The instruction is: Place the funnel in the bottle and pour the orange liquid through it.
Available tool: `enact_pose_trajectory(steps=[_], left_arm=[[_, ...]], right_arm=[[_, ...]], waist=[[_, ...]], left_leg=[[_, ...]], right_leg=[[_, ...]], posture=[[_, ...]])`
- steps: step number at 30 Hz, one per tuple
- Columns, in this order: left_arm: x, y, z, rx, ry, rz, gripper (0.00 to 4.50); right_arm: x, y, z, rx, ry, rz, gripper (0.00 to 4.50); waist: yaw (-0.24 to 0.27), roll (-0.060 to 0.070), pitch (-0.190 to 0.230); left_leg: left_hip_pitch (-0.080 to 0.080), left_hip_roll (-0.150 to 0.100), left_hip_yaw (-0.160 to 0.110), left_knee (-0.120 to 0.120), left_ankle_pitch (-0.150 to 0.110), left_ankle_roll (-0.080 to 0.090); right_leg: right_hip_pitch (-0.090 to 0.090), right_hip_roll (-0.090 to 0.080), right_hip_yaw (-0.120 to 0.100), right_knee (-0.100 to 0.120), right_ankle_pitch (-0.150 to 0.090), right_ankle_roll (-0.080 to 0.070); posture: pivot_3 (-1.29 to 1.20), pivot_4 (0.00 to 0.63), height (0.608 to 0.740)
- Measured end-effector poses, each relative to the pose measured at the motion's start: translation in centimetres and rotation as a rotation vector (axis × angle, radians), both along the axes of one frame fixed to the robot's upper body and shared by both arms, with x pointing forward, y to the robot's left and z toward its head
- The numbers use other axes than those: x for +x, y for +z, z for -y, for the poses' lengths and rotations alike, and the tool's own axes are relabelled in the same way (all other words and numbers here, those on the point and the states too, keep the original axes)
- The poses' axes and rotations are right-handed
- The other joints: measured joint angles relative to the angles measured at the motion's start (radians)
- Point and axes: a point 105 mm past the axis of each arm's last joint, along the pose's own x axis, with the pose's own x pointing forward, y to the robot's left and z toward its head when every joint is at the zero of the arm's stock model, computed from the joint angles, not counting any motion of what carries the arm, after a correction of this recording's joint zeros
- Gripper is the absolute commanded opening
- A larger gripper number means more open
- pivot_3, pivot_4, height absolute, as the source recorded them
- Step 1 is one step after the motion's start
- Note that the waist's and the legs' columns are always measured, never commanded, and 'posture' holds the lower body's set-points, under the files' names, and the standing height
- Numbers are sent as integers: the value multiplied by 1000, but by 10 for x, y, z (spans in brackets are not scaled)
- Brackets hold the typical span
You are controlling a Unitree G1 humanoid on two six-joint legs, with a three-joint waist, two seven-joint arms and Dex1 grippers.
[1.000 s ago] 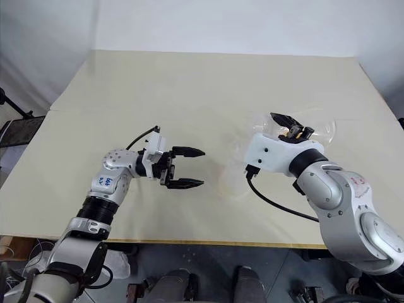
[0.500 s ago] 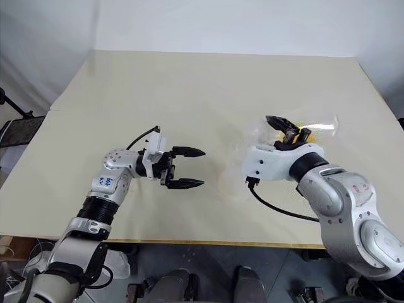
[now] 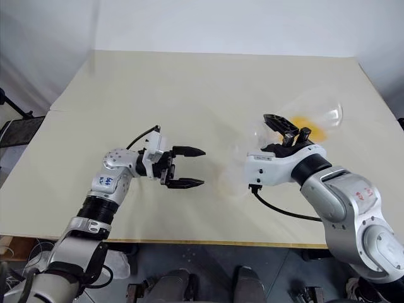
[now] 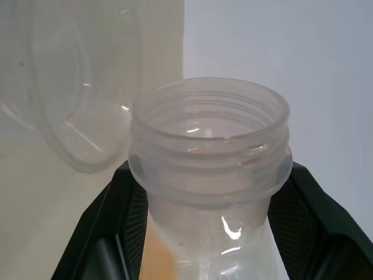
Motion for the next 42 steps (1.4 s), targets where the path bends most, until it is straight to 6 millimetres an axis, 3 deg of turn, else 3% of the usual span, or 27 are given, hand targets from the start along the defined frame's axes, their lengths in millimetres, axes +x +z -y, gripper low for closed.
enact_pose_trajectory(steps=[42], left_arm=[[2, 0, 0, -1, 3, -1, 4500]], right_arm=[[5, -2, 4, -251, 50, 84, 2453]], waist=[[0, 0, 0]], left_leg=[[0, 0, 0, 0, 0, 0]], right_leg=[[0, 0, 0, 1, 0, 0]], posture=[[0, 150, 740]])
